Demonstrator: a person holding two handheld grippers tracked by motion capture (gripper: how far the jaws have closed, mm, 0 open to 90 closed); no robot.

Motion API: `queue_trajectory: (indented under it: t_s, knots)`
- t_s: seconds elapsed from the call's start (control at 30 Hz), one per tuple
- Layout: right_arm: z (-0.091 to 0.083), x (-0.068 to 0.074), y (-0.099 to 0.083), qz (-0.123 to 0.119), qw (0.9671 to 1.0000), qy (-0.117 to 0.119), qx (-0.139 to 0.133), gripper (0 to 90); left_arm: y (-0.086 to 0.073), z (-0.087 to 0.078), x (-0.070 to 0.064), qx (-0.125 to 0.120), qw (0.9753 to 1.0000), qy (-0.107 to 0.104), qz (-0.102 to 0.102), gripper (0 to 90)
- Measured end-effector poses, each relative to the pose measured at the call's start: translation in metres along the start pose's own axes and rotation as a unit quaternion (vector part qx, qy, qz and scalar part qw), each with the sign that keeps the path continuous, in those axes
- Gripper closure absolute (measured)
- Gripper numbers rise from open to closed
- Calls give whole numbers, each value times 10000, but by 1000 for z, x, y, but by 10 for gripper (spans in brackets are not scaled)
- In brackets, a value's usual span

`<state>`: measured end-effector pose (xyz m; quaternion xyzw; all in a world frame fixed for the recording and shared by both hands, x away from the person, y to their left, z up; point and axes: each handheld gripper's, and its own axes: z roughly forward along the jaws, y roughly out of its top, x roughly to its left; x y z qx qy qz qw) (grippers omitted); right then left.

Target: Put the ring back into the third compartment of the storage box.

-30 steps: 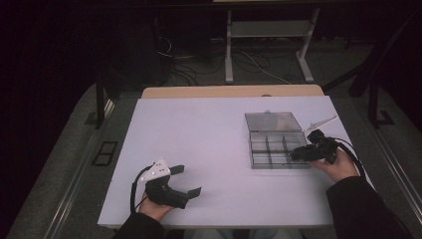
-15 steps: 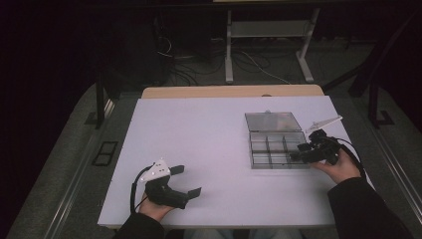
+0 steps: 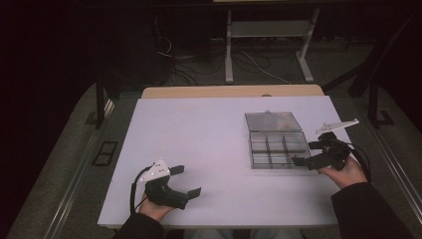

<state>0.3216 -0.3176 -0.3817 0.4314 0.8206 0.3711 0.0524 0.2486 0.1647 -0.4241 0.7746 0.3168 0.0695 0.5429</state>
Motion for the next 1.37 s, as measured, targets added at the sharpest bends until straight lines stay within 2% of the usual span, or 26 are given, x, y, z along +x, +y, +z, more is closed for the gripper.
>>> queue_trajectory:
  t_s: [0.33, 0.57, 0.83, 1.1, 1.37]
  knots:
    - [-5, 17, -16, -21, 9995, 180, -273, 0, 0, 0, 0, -5, 10000, 0, -6, 0]
    - [-4, 25, -31, -57, 9985, 240, -479, 0, 0, 0, -1, -7, 10000, -4, 0, 0]
    - [1, 36, -52, -209, 9970, 223, -707, 0, 0, 0, -1, 11, 10000, -7, 12, 0]
    - [5, 38, -68, -288, 9961, 182, -820, 0, 0, 0, -1, 24, 10000, -7, 18, 0]
    - [7, 36, -74, -362, 9953, 136, -890, 0, 0, -1, 0, 23, 10000, -7, 19, 0]
